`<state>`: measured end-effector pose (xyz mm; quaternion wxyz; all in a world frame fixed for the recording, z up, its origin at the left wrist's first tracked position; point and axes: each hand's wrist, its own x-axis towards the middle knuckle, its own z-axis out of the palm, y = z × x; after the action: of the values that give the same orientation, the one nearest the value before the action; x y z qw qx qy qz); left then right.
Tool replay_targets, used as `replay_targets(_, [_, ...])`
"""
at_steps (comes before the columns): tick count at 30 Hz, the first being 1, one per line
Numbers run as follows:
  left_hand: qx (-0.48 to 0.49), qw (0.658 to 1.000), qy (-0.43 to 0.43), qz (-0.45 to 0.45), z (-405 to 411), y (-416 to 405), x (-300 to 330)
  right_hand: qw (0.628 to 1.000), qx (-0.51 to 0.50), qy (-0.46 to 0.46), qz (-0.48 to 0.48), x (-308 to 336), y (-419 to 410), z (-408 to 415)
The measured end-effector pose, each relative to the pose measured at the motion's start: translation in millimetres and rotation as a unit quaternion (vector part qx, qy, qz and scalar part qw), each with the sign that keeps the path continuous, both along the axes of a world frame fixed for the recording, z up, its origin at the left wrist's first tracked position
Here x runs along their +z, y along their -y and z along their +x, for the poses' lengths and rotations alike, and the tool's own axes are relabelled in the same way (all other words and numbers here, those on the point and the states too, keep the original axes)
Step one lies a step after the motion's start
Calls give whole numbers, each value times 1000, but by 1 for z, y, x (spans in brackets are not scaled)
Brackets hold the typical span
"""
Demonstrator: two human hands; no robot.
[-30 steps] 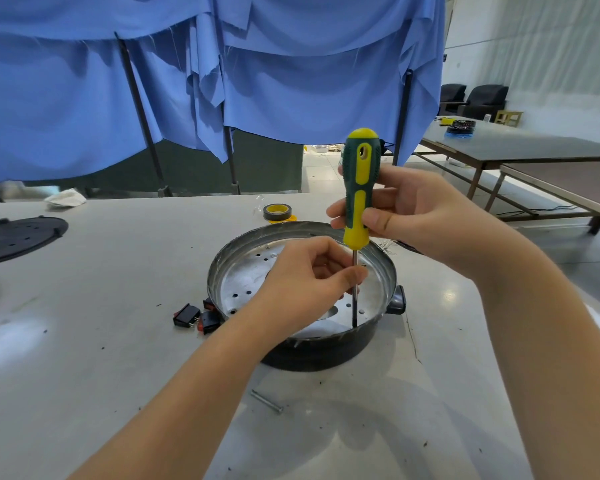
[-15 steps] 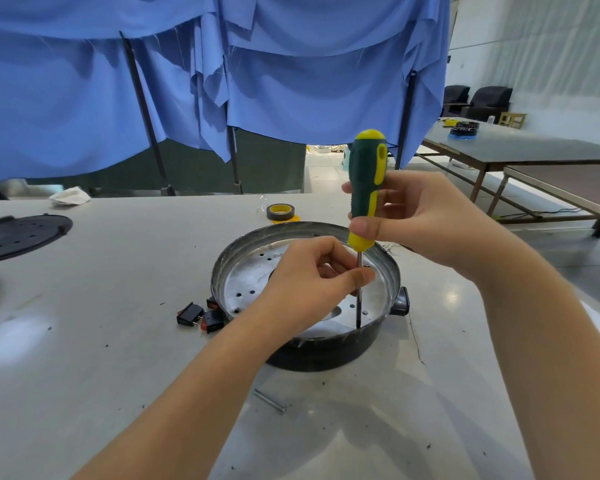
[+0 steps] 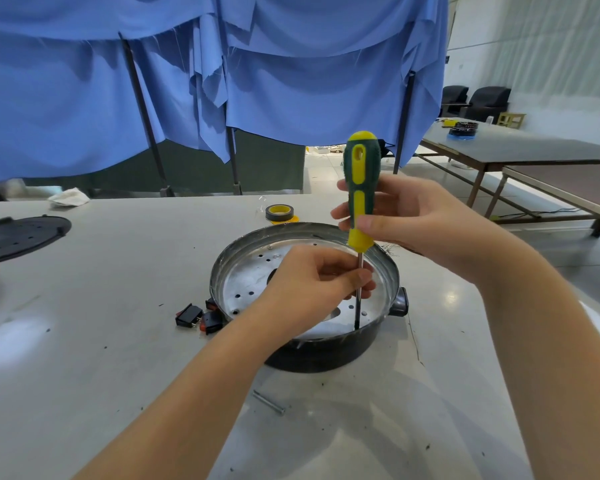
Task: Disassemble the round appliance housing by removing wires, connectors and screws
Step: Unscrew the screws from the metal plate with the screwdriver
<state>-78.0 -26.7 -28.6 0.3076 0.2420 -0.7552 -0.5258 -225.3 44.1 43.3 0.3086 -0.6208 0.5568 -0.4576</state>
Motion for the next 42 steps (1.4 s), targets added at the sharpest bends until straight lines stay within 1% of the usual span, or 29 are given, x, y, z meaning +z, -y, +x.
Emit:
replay_targets(2, [4,1000,-18,-9,0,2,-1,999,-28,-41,-7,0,1,2])
replay_targets(6, [7,999,-34,-29,0,3,-2,996,-54,-57,-38,-1,2,4])
replay_targets(9, [21,999,-26,-36,-1,4,-3,997,-42,-39,-48,-1,1,1])
replay_targets(13, [27,999,-14,-28,-1,1,0,999,-8,-30,-35,1,-1,1])
replay_targets(18, [2,1000,-1,-17,-1,-4,2,999,13,-15,-31,1,-2,-1])
replay_targets(21, [-6,1000,9,-7,0,-4,2,999,25,-1,-21,0,-2,-2])
replay_targets(27, [5,1000,0,2,-1,1,-2,999,26,16,15,0,-2,-5])
replay_targets(29, [15,1000,-6,-3,-2,1,-3,1000,8,1,10,-2,0,-4])
replay_targets(31, [24,1000,-15,-9,-2,2,-3,999,-27,-40,-4,-4,3,-2])
replay_targets(33, [27,999,-21,-15,-2,2,-2,997,-48,-62,-15,-4,4,-1])
replay_targets(36, [32,999,-21,-23,-1,0,-1,998,-43,-43,-29,-3,2,-2])
replay_targets(42, [63,997,-15,-49,-3,0,-2,999,31,10,-2,-2,-2,0])
